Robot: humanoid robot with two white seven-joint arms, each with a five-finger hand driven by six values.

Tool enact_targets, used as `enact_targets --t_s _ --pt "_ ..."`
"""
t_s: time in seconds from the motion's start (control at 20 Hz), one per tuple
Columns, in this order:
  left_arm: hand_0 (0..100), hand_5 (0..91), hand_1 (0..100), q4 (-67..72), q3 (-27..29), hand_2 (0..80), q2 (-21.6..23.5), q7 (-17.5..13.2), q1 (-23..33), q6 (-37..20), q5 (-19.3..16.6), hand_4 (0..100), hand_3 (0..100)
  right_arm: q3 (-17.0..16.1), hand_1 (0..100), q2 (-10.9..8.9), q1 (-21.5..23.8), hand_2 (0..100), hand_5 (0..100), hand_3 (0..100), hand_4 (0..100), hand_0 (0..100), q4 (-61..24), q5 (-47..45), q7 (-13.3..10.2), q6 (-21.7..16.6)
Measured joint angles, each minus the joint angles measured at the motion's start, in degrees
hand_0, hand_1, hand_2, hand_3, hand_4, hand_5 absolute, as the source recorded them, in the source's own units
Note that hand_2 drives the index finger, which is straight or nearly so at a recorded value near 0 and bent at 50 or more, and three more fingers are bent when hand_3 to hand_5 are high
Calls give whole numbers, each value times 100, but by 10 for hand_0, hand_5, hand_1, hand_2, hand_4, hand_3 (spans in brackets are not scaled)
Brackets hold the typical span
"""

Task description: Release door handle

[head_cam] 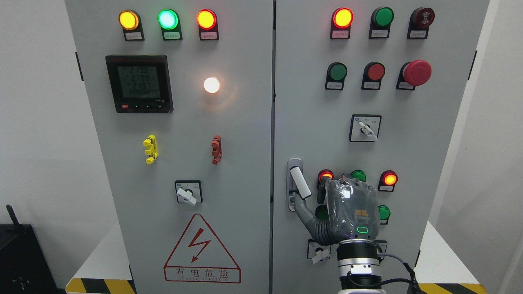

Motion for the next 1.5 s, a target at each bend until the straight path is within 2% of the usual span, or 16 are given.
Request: enact_targets --t_s 1.5 --pt "0 0 0 0 0 45 0 0 0 1 0 4 106 -148 420 -4 -20 756 649 949 717 445 -15 -22 -9 -39"
